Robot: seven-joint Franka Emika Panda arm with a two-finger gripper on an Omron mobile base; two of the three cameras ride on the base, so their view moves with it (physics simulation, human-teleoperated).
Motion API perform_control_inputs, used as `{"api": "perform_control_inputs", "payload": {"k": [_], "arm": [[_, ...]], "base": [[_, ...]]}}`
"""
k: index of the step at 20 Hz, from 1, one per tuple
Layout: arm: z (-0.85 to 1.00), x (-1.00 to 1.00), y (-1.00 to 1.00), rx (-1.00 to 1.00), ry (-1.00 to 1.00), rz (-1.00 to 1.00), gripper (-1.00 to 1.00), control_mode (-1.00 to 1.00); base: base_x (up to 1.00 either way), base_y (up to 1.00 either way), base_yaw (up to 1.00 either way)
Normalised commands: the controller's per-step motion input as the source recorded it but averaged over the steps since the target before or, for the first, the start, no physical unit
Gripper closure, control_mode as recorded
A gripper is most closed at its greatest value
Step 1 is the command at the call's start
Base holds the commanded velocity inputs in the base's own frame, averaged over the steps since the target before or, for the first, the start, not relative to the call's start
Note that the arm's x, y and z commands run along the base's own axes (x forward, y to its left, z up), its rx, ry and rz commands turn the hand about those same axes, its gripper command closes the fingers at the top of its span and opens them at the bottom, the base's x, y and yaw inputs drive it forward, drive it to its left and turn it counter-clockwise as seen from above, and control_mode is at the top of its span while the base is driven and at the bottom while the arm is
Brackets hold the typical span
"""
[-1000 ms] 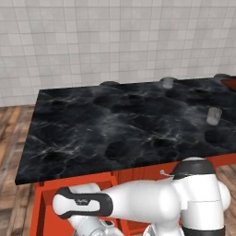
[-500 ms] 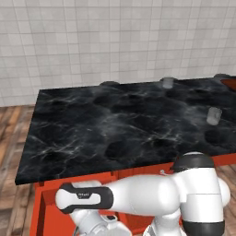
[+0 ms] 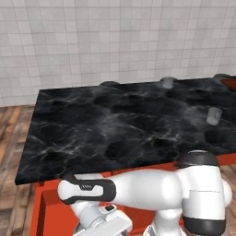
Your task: Take the tongs from the drawer on the left and place them on the dining counter next to the tray containing the hot dog.
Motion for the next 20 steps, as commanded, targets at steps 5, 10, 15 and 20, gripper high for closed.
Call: {"api": "perform_control_inputs", "payload": {"k": [5,10,15,20], "arm": [[-0.13,0.00,0.00,-0.28,-0.53,0.00,-1.00,-1.00],[-0.11,0.01,0.00,-0.25,-0.58,0.00,-1.00,-1.00],[-0.01,0.23,0.00,-0.18,-0.52,0.03,-1.00,-1.00],[0.00,0.27,0.00,-0.12,-0.38,0.04,-1.00,-1.00]], "base": [[0.00,0.00,0.00],[0.00,0.00,0.00],[0.00,0.00,0.00],[0.00,0.00,0.00]]}}
